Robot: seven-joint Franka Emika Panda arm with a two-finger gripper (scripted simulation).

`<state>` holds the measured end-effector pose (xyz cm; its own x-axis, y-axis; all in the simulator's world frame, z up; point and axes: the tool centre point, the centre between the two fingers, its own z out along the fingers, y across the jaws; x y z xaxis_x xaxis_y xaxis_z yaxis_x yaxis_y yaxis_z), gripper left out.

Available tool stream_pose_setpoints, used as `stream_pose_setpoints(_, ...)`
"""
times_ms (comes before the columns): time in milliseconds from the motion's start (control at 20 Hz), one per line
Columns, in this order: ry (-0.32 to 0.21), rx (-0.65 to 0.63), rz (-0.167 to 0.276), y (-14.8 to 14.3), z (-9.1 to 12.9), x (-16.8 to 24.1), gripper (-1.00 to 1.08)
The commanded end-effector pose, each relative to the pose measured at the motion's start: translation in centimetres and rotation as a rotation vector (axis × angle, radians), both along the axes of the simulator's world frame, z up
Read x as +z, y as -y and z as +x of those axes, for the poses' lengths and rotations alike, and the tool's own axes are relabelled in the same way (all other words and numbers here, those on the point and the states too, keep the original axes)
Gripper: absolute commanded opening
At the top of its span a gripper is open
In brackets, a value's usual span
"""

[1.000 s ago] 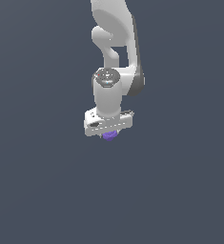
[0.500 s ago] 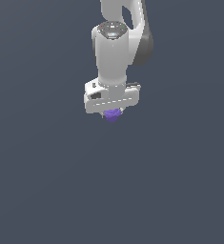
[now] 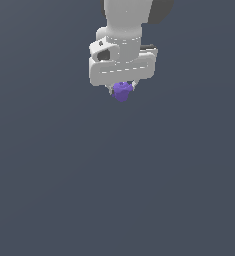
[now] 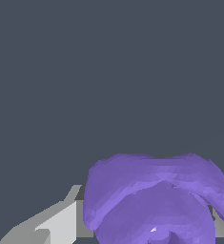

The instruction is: Pick up the object and move it to a goal position.

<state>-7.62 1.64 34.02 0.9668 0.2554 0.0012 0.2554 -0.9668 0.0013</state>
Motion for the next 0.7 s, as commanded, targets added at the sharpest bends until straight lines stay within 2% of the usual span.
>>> stream_pose_setpoints(0, -0.001, 0.000, 0.000, -0.3, -0.8, 2.4, -1.00)
stream_pose_setpoints(300, -0.001, 0.000, 0.001, -0.9, -2.1, 6.7, -1.00)
stream_pose_setpoints(650, -0.002, -0.001, 0.001, -1.2, -2.8, 9.4, -1.00)
